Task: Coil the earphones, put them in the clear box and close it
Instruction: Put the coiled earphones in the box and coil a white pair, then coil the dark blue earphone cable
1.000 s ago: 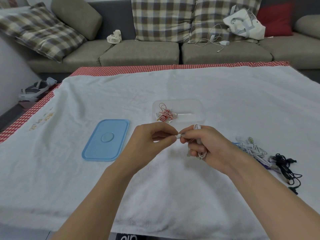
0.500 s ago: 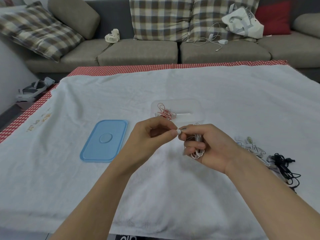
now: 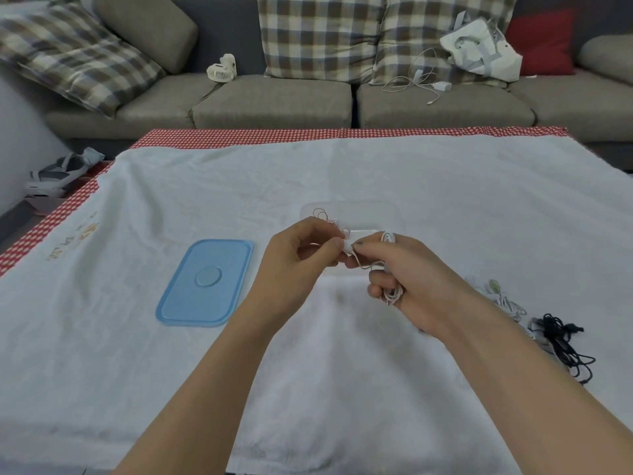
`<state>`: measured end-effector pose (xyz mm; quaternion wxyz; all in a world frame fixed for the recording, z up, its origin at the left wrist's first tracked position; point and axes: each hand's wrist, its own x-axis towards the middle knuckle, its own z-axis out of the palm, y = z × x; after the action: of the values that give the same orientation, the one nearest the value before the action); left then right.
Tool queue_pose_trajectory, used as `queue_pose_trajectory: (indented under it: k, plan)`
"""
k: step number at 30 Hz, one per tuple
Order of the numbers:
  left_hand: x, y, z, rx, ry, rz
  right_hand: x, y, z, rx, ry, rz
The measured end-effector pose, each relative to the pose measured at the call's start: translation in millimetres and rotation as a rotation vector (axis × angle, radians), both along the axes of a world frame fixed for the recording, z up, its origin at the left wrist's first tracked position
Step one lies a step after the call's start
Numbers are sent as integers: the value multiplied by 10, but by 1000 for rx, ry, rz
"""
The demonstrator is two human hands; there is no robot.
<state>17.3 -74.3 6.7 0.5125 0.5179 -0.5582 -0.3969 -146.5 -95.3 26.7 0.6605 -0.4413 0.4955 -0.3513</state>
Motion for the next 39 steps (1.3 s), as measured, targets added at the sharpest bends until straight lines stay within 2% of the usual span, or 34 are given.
queue_pose_trajectory:
  k: [4, 8, 16, 19, 23, 25, 29, 32, 34, 36, 39]
  plan:
    - [58, -162, 34, -49, -60, 161, 167, -280, 243, -142, 204, -2]
    - [125, -313, 30, -45, -117, 280, 376, -742, 380, -135, 408, 81]
    - [193, -426, -174, -28, -619, 108, 587, -1073, -47, -39, 542, 205]
    - [173, -429, -208, -70, -686, 60, 590, -1060, -113, -54, 589, 248]
    - [117, -384, -236, -88, -704, 13, 516, -1101, 1, -200, 838, 360]
    - [103, -358, -234, -128, -727, 59, 357, -1062, 103, -359, 945, 272]
    - [51, -241, -167, -216, -708, 139, -161, -595, 155, -504, 898, 22]
    - [-31, -122, -145, -126, -720, -1, -473, -194, -53, -456, 1014, 128]
    - [-98, -42, -154, 6, -771, -127, -565, 4, -202, -361, 1161, 301]
    - [-164, 31, -192, 146, -823, -237, -618, 111, -348, -358, 1318, 466]
    - [-197, 122, -238, 266, -859, -306, -641, 138, -458, -445, 1394, 423]
